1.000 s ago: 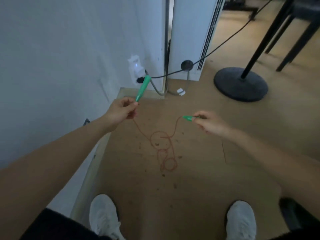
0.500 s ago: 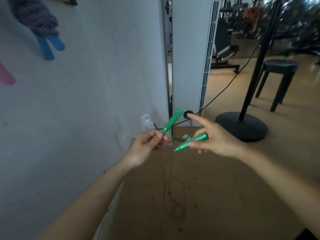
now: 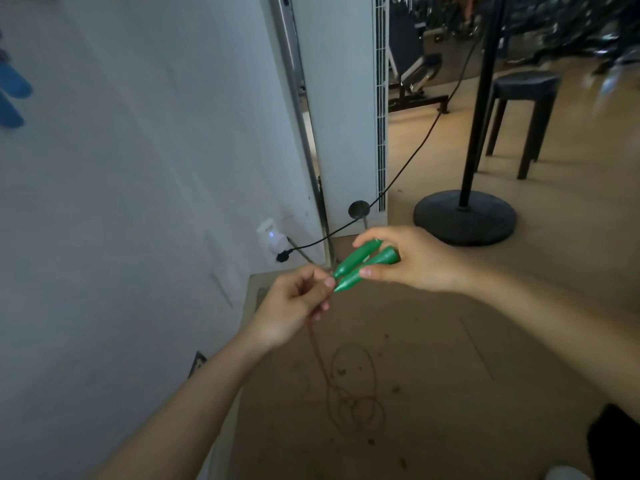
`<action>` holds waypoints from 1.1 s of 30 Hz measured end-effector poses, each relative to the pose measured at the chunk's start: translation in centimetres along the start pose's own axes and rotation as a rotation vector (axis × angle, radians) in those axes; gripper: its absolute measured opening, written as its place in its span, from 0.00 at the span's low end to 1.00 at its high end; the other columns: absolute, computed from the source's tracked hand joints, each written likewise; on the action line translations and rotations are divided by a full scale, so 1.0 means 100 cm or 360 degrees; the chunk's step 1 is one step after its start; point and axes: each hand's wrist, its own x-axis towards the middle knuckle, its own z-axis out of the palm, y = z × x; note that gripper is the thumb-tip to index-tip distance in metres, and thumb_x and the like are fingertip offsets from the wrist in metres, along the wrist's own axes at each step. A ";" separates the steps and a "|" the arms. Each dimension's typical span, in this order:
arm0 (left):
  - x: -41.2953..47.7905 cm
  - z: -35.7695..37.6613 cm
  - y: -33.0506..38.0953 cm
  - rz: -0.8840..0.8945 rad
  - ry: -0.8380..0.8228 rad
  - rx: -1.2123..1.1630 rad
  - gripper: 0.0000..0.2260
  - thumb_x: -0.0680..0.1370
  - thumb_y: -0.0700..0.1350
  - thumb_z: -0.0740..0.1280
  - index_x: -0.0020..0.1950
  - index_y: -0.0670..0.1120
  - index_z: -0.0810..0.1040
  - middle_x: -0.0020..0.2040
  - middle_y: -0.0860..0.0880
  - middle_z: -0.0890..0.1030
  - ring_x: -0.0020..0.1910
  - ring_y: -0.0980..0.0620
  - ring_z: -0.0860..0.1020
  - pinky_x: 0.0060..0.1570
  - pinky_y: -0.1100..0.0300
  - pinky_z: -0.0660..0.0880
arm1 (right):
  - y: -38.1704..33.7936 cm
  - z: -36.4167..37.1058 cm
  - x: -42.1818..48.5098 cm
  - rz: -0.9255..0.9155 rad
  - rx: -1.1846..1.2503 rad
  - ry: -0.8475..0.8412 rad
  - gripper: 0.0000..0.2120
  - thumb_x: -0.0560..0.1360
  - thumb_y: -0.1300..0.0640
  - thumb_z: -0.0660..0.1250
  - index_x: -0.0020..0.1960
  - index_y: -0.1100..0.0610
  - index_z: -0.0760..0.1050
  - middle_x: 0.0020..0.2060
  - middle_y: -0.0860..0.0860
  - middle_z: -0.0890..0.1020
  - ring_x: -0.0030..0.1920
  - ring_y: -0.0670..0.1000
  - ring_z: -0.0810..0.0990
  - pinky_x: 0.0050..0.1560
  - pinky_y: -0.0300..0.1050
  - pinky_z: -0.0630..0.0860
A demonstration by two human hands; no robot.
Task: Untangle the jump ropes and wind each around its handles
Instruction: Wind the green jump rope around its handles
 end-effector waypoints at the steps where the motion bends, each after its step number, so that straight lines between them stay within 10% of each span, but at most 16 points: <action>1: 0.002 0.000 0.000 0.0008 0.0058 -0.0014 0.08 0.81 0.37 0.64 0.42 0.43 0.76 0.30 0.51 0.77 0.29 0.54 0.73 0.32 0.64 0.72 | -0.001 -0.001 -0.001 -0.0013 -0.0190 0.0046 0.23 0.72 0.45 0.74 0.66 0.47 0.76 0.42 0.40 0.78 0.41 0.39 0.77 0.43 0.31 0.71; 4: 0.005 0.001 0.000 0.0026 0.0194 -0.0074 0.08 0.81 0.36 0.64 0.43 0.43 0.76 0.29 0.53 0.78 0.29 0.56 0.74 0.35 0.64 0.74 | -0.002 -0.002 -0.003 -0.0066 -0.0700 0.0138 0.38 0.69 0.38 0.73 0.75 0.45 0.65 0.54 0.47 0.69 0.52 0.43 0.70 0.48 0.23 0.62; 8: 0.004 0.001 0.007 0.0079 0.0172 -0.0093 0.07 0.81 0.35 0.64 0.44 0.42 0.76 0.31 0.52 0.79 0.32 0.56 0.77 0.37 0.65 0.75 | 0.001 0.008 -0.003 -0.0180 -0.0712 0.0116 0.51 0.65 0.36 0.75 0.80 0.44 0.53 0.74 0.50 0.57 0.73 0.52 0.55 0.69 0.47 0.57; 13: -0.002 0.000 0.018 0.0061 0.0103 -0.0212 0.06 0.81 0.36 0.64 0.44 0.40 0.77 0.33 0.50 0.80 0.32 0.54 0.78 0.38 0.64 0.75 | 0.004 0.015 -0.006 -0.0343 -0.0961 0.0226 0.46 0.63 0.31 0.73 0.75 0.46 0.63 0.79 0.51 0.51 0.77 0.57 0.49 0.71 0.57 0.53; 17: -0.006 0.002 0.024 0.0009 0.0144 -0.0453 0.05 0.79 0.40 0.65 0.43 0.41 0.76 0.33 0.49 0.80 0.33 0.54 0.79 0.38 0.65 0.76 | 0.005 0.025 -0.005 -0.0421 -0.0803 0.0237 0.29 0.69 0.41 0.73 0.64 0.52 0.70 0.60 0.47 0.76 0.62 0.52 0.72 0.56 0.47 0.64; 24: -0.007 -0.001 0.023 0.0015 0.0271 -0.0376 0.05 0.79 0.37 0.66 0.45 0.39 0.79 0.32 0.49 0.81 0.31 0.54 0.78 0.36 0.66 0.76 | 0.003 0.035 -0.008 -0.0319 -0.0363 0.0028 0.10 0.78 0.48 0.67 0.49 0.53 0.70 0.35 0.47 0.74 0.34 0.48 0.72 0.35 0.39 0.63; 33: 0.000 0.000 0.014 -0.0075 0.0542 -0.0386 0.04 0.82 0.39 0.64 0.50 0.44 0.79 0.34 0.49 0.77 0.28 0.55 0.72 0.34 0.60 0.70 | -0.013 0.006 -0.007 0.0673 0.1990 -0.0312 0.19 0.80 0.54 0.63 0.68 0.60 0.72 0.31 0.46 0.62 0.26 0.43 0.56 0.26 0.38 0.50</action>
